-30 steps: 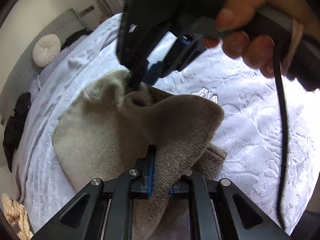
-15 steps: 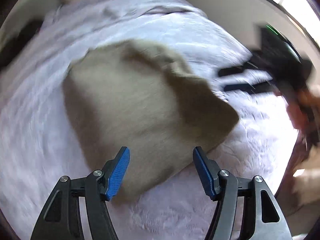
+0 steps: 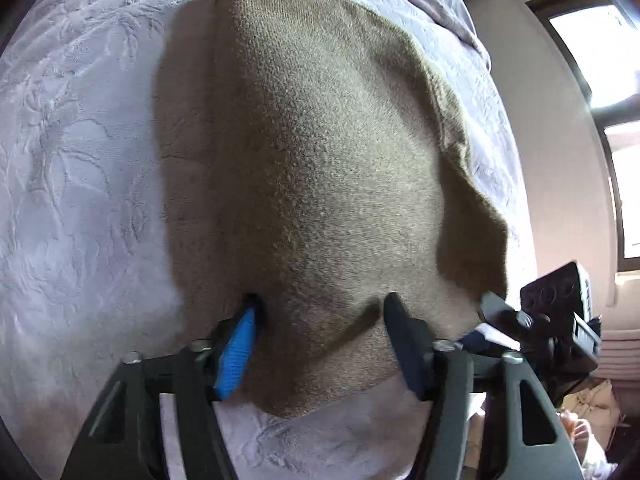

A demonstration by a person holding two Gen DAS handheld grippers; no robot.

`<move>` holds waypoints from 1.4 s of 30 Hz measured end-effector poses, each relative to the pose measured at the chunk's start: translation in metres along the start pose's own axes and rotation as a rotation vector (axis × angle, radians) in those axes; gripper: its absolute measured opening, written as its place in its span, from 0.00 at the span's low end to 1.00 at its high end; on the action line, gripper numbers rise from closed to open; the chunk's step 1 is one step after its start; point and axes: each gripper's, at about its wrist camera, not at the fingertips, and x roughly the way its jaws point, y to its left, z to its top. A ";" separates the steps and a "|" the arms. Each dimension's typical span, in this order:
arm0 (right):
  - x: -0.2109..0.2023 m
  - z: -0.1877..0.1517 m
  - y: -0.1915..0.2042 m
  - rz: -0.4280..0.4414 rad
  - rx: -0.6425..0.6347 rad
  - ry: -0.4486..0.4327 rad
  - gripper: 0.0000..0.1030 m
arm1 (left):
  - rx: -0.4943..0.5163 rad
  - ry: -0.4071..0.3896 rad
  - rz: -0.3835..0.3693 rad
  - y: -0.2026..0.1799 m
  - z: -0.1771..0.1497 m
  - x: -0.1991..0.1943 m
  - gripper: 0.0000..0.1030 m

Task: Fold small clothes
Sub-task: 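Pinch and tuck the folded sweater edge with the right gripper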

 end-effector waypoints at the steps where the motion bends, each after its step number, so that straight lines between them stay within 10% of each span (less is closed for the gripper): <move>1: 0.006 0.003 0.001 -0.002 0.008 -0.016 0.27 | 0.022 0.006 0.017 0.001 -0.001 -0.001 0.34; 2: 0.014 0.005 0.003 -0.020 0.020 -0.025 0.08 | 0.036 0.006 0.014 0.002 -0.001 -0.003 0.30; 10: 0.033 -0.022 0.006 -0.007 0.040 -0.008 0.08 | 0.150 -0.003 0.071 0.011 -0.010 -0.017 0.29; 13: 0.033 -0.021 -0.020 -0.100 0.072 -0.013 0.09 | 0.150 -0.014 0.123 0.007 -0.015 -0.021 0.50; 17: 0.016 -0.022 -0.005 -0.202 0.005 0.033 0.35 | 0.157 -0.071 0.152 -0.004 -0.027 -0.040 0.50; 27: 0.015 -0.006 0.084 -0.182 -0.329 0.038 0.35 | 0.213 -0.051 0.211 -0.025 -0.035 -0.023 0.55; 32: 0.016 0.027 0.052 -0.287 -0.272 -0.029 0.29 | 0.191 -0.015 0.235 -0.003 -0.047 -0.010 0.59; 36: -0.008 0.036 0.008 -0.212 -0.133 -0.072 0.25 | 0.171 -0.018 0.245 0.001 -0.052 -0.019 0.60; 42: -0.033 0.024 -0.010 -0.283 -0.100 -0.061 0.35 | 0.146 -0.015 0.285 -0.002 -0.062 -0.030 0.60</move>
